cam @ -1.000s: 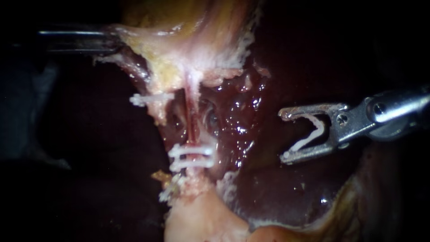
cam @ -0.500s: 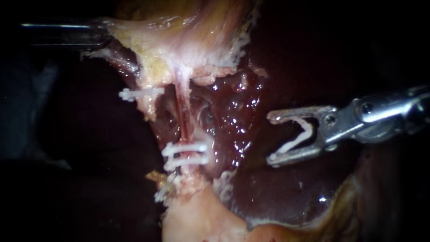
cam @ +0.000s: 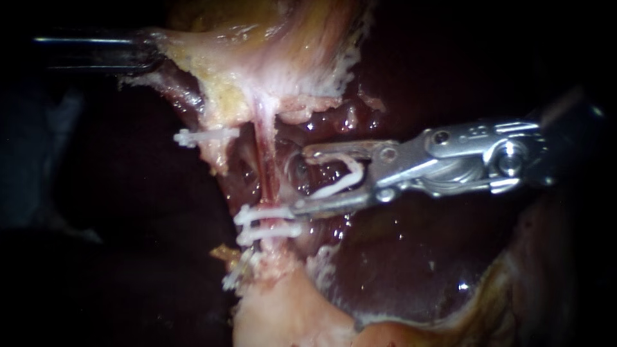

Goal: Clipping third clip right tube

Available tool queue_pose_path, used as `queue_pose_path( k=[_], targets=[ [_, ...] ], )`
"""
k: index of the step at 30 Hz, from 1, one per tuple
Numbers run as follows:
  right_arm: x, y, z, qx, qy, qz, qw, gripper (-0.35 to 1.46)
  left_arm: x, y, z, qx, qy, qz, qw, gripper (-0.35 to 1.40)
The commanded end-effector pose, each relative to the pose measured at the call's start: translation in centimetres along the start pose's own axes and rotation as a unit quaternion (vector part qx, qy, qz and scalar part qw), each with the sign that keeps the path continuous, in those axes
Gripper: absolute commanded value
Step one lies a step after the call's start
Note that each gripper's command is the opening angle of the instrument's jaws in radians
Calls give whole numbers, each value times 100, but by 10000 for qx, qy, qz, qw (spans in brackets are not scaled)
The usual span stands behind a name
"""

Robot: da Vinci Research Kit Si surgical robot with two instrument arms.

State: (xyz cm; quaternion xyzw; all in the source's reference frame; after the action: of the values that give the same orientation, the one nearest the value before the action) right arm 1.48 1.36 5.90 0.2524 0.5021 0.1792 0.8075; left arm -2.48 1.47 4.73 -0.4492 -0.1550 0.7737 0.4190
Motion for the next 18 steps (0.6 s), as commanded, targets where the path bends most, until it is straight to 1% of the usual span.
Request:
queue_pose_path(
  k=[1, 7, 10, 16, 18],
  targets=[
    [1, 1, 4, 3, 14, 31, 10000, 49, 0, 0, 0, 4, 0, 0, 10000, -35],
    [5, 13, 26, -24, 115, 124, 9999, 49, 0, 0, 1, 8, 2, 0, 10000, -35],
    [4, 17, 33, 27, 150, 172, 9997, 49, 0, 1, 1, 8, 2, 0, 10000, -35],
    [4, 20, 43, 212, 353, 345, 9986, 49, 0, 0, 1, 7, 2, 0, 10000, -35],
    [5, 21, 46, 281, 489, 426, 9975, 49, 0, 0, 1, 8, 2, 0, 10000, -35]
  ],
)
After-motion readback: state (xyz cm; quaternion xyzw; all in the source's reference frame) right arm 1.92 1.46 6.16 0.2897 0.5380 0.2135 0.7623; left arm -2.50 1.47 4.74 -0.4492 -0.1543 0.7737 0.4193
